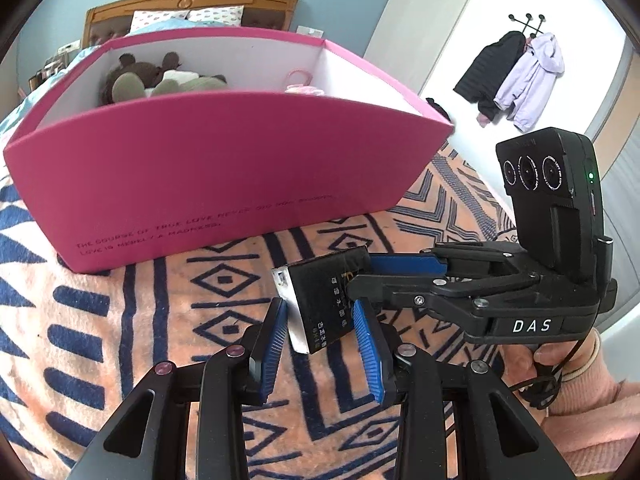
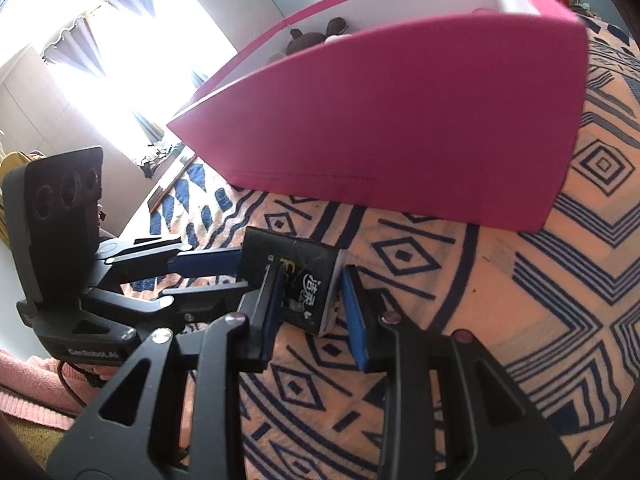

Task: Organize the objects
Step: 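Lift the black tissue pack with the right tool and carry it over the box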

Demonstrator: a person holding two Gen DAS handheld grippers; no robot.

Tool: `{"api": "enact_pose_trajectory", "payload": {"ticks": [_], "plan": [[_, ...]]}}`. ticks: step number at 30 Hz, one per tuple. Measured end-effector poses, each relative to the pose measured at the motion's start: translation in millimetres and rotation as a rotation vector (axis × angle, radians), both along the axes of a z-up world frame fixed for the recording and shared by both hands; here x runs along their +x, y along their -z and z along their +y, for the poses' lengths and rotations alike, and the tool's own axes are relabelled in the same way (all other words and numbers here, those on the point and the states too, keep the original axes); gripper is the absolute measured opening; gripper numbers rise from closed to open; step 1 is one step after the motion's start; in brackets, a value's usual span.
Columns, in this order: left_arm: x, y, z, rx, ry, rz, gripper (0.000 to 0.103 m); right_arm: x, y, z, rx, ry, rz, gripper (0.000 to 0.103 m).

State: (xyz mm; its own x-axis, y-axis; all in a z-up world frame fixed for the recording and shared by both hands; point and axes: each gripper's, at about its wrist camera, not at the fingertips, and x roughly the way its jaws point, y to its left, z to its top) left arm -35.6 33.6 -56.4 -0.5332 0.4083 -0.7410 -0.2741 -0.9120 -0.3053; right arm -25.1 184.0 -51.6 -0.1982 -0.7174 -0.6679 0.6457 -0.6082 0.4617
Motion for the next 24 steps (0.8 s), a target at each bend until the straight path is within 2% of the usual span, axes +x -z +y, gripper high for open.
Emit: {"api": "enact_pose_trajectory", "payload": {"ticks": [14, 24], "plan": [[11.6, -13.4, 3.7, -0.003, 0.021, 0.045, 0.035, 11.9, -22.4, 30.1, -0.007, 0.032, 0.069, 0.033], [12.4, -25.3, 9.3, -0.013, 0.037, 0.077, 0.035, 18.2, -40.0, 36.3, -0.015, 0.041, 0.123, 0.033]]}}
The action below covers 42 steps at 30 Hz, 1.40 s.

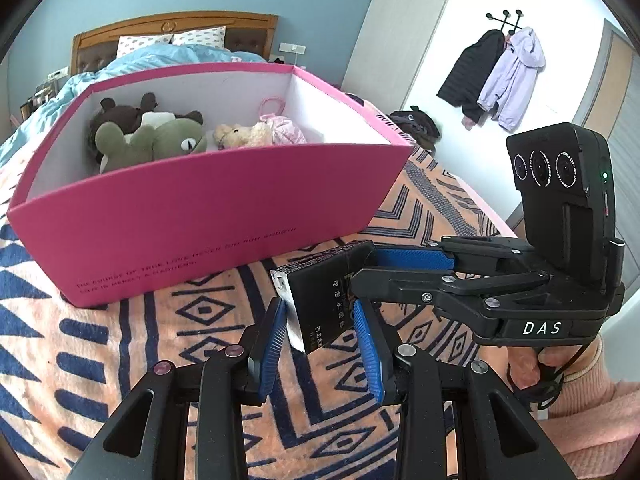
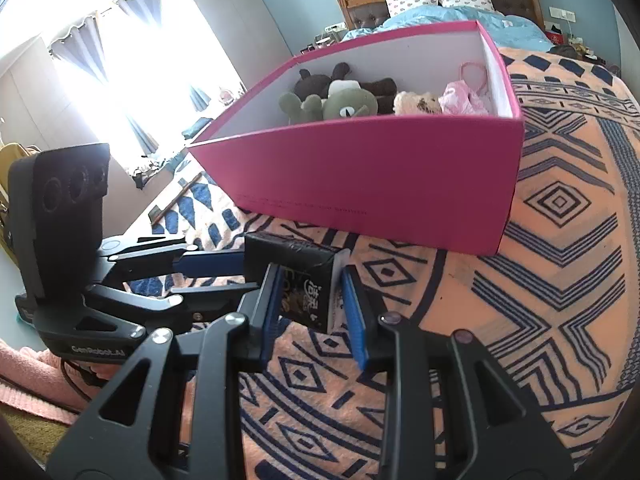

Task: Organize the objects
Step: 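Lift the black tissue pack with the right tool and carry it over the box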

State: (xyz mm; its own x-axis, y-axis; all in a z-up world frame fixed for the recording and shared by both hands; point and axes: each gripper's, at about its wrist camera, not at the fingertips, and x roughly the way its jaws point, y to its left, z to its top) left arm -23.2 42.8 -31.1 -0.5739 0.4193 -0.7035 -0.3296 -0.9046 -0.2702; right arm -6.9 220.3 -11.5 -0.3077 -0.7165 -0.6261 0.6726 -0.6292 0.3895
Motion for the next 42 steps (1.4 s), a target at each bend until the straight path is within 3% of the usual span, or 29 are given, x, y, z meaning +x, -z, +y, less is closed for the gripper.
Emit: {"api": "enact_pose_trajectory", "payload": {"ticks": [42], "plan": [[-30.3, -67.1, 15.0, -0.03, 0.03, 0.187, 0.034, -21.3, -68.2, 16.1, -0.042, 0.056, 0.187, 0.033]]}}
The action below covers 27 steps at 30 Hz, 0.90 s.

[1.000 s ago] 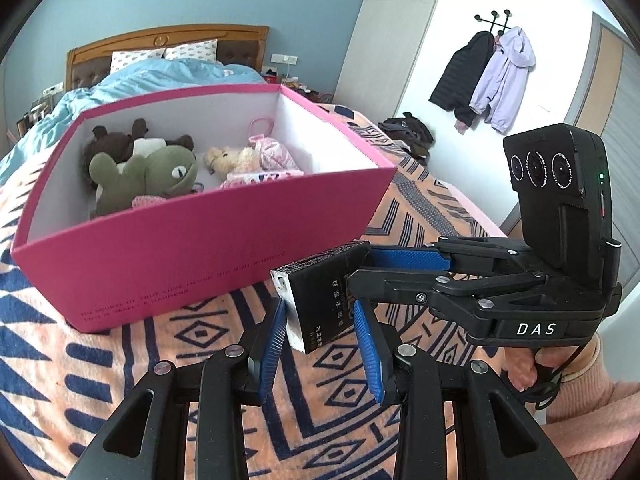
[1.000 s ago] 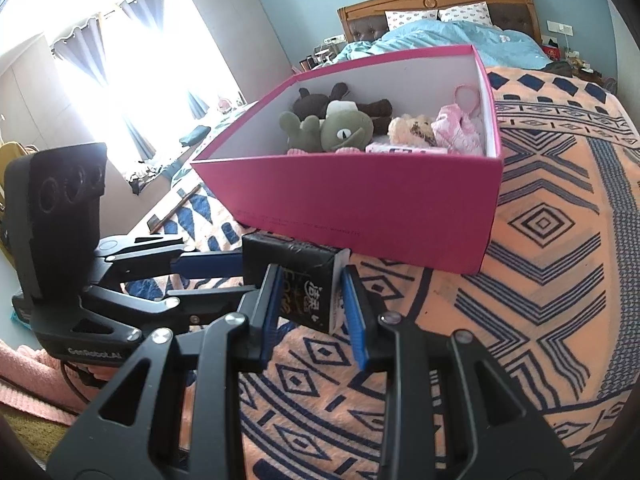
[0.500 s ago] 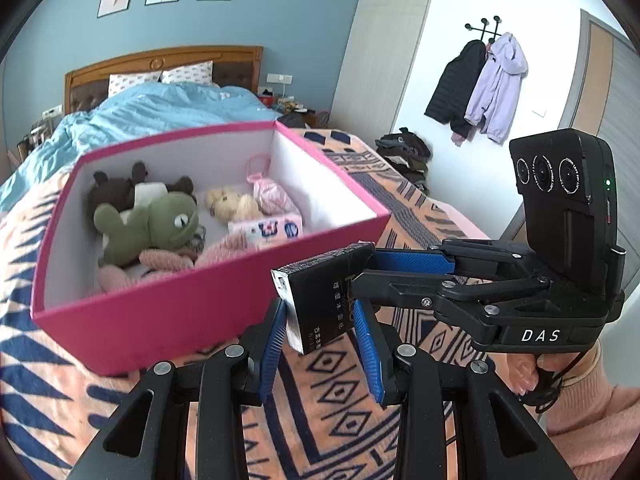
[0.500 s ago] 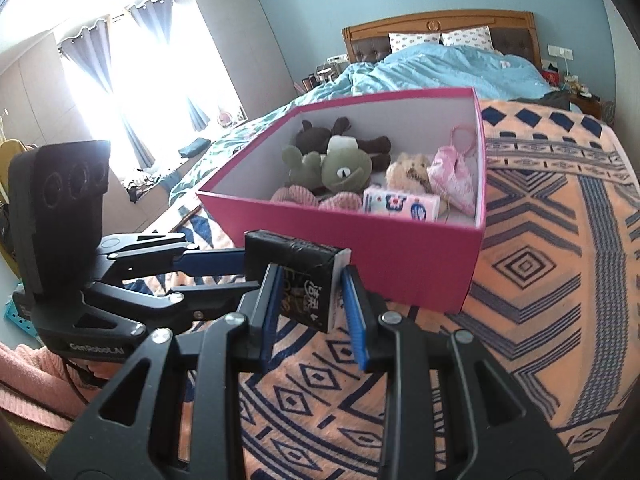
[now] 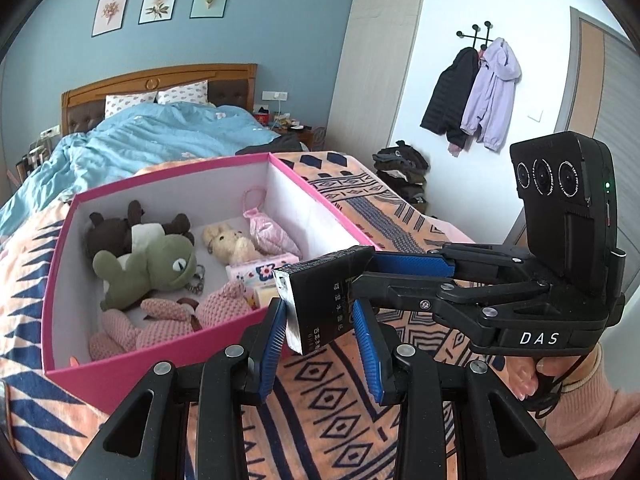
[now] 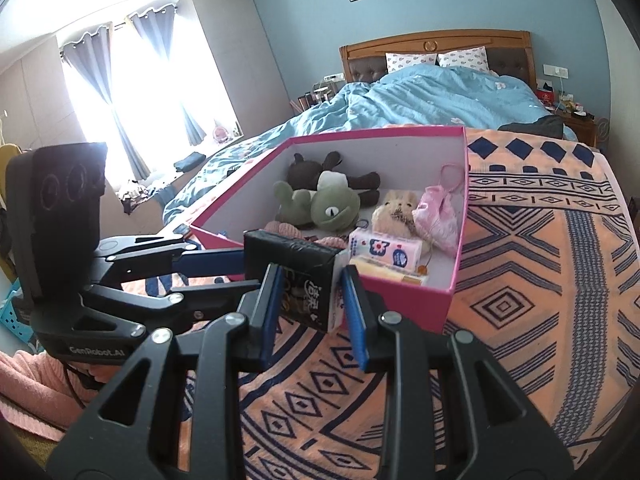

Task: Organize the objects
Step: 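Lift the black tissue pack with the right tool and carry it over the box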

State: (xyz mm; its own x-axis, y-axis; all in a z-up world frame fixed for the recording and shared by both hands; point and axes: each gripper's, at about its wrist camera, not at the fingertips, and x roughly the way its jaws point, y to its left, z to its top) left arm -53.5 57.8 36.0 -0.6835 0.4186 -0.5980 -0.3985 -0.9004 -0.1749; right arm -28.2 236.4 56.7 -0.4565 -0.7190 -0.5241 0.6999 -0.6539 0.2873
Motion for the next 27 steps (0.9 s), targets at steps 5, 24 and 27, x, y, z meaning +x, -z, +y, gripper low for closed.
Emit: {"api": "enact_pose_trajectory", "payload": {"ticks": [5, 24, 27], "plan": [[-3.4, -3.3, 2.8, -0.001, 0.003, 0.01, 0.034, -3.9, -3.4, 2.9, -0.004, 0.011, 0.008, 0.034], [-16.0, -4.9, 3.9, -0.013, -0.002, 0.013, 0.034, -17.8, -4.8, 3.9, -0.011, 0.018, 0.004, 0.034], [-19.0, -5.1, 3.6, -0.014, -0.002, 0.013, 0.034, -19.8, -5.0, 3.7, -0.012, 0.02, 0.004, 0.034]]}}
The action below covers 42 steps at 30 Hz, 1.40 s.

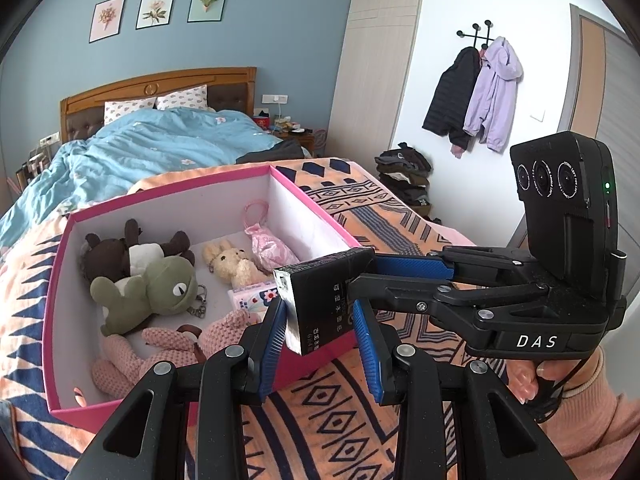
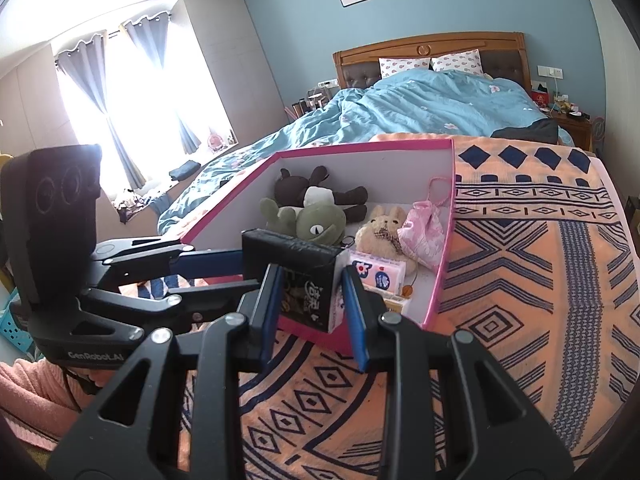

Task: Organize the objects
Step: 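Lift the black tissue pack with the right tool and carry it over the box, then lower the black tissue pack into the box and open the right tool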

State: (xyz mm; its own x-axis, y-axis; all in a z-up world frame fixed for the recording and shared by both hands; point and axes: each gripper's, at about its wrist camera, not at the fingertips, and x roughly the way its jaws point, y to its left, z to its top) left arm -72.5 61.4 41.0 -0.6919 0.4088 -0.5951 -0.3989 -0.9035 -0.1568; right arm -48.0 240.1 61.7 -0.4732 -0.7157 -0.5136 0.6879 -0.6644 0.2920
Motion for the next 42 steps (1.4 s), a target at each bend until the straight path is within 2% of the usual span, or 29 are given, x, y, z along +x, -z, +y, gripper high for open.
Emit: {"api": "enact_pose_trajectory", "payload": {"ticks": [42], "plan": [[-28.6, 5.1, -0.2, 0.021, -0.011, -0.03, 0.034, -26.6, 2.0, -4.6, 0.005, 0.027, -0.018, 0.033]]}}
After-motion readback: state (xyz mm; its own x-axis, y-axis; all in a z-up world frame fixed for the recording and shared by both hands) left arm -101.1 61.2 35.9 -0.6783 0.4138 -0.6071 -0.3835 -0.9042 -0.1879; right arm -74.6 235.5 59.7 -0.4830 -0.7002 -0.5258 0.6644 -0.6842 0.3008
